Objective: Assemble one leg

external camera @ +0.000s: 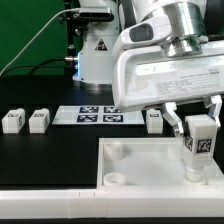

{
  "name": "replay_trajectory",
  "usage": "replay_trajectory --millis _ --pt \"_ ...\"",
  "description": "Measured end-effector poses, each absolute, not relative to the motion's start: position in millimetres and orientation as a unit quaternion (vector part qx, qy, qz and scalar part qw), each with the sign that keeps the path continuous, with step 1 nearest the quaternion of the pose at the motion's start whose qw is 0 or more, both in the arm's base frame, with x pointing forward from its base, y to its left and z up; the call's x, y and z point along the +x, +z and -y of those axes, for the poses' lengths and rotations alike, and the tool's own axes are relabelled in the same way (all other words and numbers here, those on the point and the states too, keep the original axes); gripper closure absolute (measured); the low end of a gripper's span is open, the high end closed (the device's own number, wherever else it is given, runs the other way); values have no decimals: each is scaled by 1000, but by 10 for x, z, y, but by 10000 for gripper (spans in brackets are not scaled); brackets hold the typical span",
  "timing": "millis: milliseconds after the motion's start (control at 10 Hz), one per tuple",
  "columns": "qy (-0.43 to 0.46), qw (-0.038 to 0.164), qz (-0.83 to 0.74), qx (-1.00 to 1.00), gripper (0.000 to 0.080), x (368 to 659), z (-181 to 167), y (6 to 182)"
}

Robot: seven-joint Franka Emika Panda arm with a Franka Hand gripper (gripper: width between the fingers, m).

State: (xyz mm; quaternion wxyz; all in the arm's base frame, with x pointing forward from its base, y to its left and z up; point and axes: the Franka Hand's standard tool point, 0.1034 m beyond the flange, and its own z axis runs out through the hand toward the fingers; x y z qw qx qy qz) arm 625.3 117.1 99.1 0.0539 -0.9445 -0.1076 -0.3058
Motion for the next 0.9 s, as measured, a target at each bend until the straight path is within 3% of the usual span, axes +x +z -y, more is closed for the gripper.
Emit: replay_trajectory --millis 900 --pt "-300 56 104 -946 505 6211 -1160 751"
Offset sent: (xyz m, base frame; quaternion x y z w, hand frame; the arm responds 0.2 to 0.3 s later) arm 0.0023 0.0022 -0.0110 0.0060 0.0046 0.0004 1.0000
